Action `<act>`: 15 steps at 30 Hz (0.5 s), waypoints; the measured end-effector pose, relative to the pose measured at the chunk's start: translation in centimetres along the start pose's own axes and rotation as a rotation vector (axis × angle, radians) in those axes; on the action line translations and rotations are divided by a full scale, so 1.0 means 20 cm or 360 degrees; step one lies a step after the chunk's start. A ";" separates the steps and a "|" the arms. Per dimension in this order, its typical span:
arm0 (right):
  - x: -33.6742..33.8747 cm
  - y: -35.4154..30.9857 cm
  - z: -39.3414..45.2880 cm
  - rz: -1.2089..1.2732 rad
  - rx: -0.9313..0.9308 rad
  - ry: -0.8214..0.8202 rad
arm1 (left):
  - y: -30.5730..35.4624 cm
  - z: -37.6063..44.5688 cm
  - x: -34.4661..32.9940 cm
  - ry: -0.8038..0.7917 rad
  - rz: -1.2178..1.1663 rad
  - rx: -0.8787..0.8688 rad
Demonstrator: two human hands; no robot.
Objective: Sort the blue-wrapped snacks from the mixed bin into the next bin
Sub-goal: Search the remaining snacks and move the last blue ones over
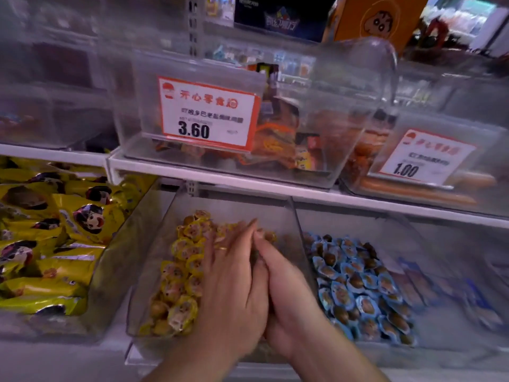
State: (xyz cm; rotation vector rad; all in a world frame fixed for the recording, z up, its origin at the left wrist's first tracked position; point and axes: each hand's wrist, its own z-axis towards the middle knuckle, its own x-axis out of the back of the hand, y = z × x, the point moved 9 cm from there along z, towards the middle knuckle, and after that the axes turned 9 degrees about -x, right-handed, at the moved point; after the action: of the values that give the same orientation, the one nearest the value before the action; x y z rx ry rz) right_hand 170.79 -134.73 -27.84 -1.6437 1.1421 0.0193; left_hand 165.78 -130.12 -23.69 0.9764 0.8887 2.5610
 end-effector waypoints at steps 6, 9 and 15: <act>0.18 -0.12 -0.05 0.0041 0.0247 0.0203 | 0.14 0.03 -0.08 0.0094 -0.0028 -0.0322; 0.23 -0.25 -0.11 -0.0009 0.0358 0.0204 | 0.17 0.05 -0.12 0.0131 -0.0559 -0.0259; 0.71 -0.61 -0.11 0.0083 0.0401 0.0459 | 0.06 0.11 -0.25 -0.0272 -0.0323 -0.0189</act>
State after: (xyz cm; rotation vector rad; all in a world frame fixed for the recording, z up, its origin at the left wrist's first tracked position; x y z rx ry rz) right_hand 185.56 -146.16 -25.36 -1.4210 1.3454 -0.3252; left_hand 170.99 -132.21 -24.28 0.9975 0.7389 2.2940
